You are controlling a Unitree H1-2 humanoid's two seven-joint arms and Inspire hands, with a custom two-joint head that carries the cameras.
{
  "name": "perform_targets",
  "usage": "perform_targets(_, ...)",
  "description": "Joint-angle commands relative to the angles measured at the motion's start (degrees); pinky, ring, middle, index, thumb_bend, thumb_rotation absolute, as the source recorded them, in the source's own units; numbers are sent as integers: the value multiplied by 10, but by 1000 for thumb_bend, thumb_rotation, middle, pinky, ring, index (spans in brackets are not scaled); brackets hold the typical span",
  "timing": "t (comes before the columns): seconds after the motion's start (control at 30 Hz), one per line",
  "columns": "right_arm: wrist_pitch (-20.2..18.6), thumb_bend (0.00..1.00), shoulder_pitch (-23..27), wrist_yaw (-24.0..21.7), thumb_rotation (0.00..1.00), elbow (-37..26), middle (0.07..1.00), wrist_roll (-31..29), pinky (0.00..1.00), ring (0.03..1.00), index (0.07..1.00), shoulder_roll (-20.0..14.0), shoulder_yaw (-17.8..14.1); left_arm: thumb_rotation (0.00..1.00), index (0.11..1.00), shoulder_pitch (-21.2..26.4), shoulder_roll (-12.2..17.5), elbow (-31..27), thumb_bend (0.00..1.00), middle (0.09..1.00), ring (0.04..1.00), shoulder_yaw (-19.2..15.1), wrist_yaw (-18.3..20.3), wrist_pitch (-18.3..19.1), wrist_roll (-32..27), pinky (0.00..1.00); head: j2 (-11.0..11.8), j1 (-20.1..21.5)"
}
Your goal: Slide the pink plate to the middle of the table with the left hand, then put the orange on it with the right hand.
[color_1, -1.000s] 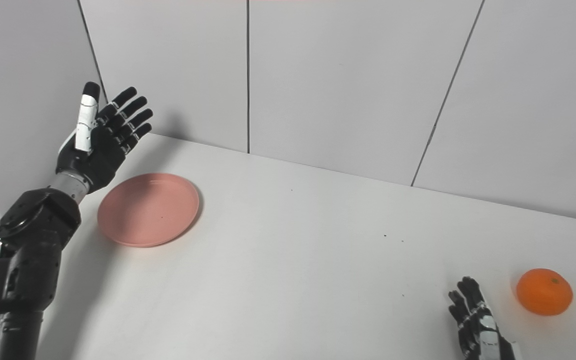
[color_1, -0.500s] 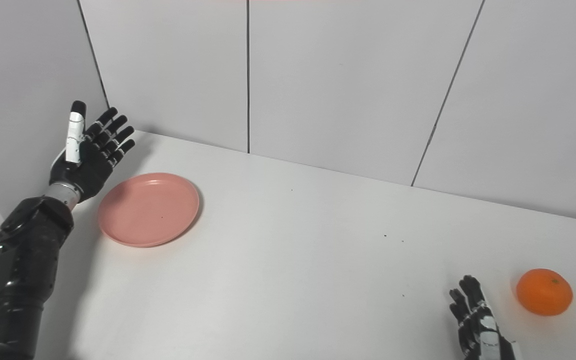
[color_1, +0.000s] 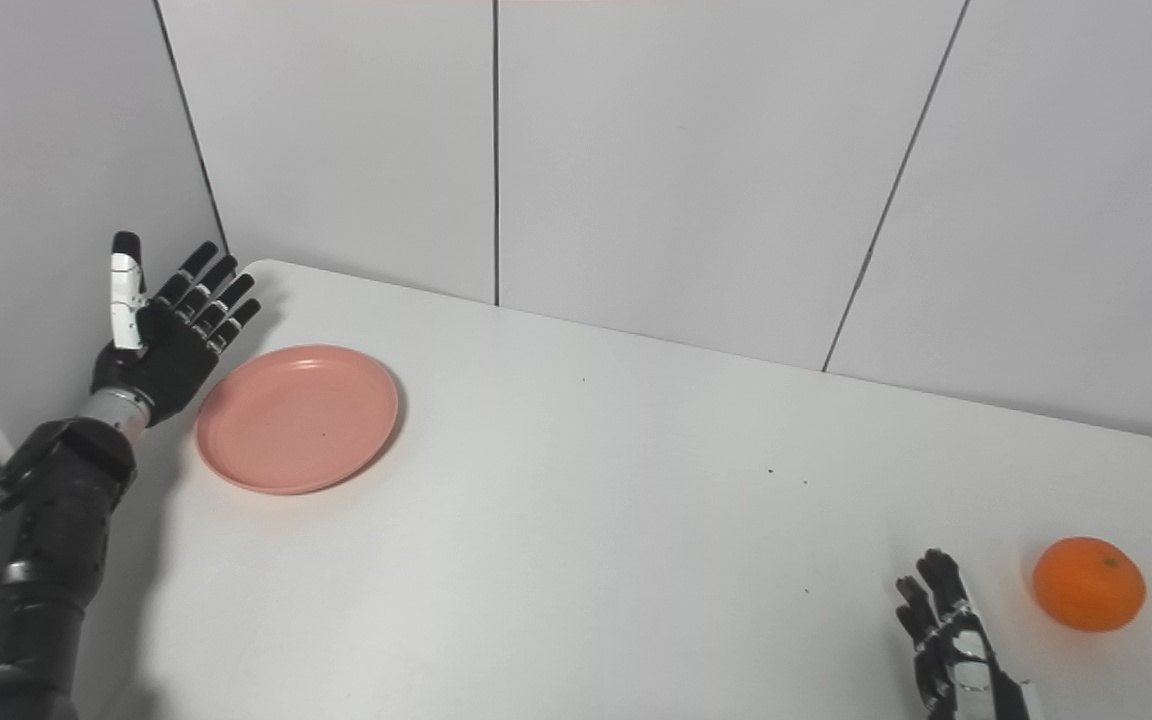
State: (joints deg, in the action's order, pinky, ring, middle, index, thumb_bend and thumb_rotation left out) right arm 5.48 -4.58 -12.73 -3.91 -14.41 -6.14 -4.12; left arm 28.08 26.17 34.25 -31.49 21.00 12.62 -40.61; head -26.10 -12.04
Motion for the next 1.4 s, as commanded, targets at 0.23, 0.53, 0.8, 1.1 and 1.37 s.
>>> perform_targets(0.23,15,770,-29,-7,929,65,969,-7,972,945,944,21,13,717,953,21,37,30,917,979,953,-11,49,-39,-5,988,-2,0)
perform_targets(0.53,10,768,-29,-5,928,64,968,-6,968,942,942,21,13,664,948,28,43,76,973,966,939,-13,70,-63,-1,920,-4,0)
perform_targets(0.8,10,761,-30,-6,927,62,970,-6,972,948,943,20,14,608,848,39,50,159,985,887,867,-11,101,-89,2,794,-6,1)
perform_targets(1.1,8,773,-32,-4,924,57,965,-5,967,945,940,21,15,659,856,64,70,291,943,874,818,-1,159,-143,16,713,-7,4)
perform_targets(1.37,6,782,-34,-4,913,55,962,-7,962,942,933,21,14,672,844,70,70,330,923,815,749,11,169,-179,33,646,-9,6)
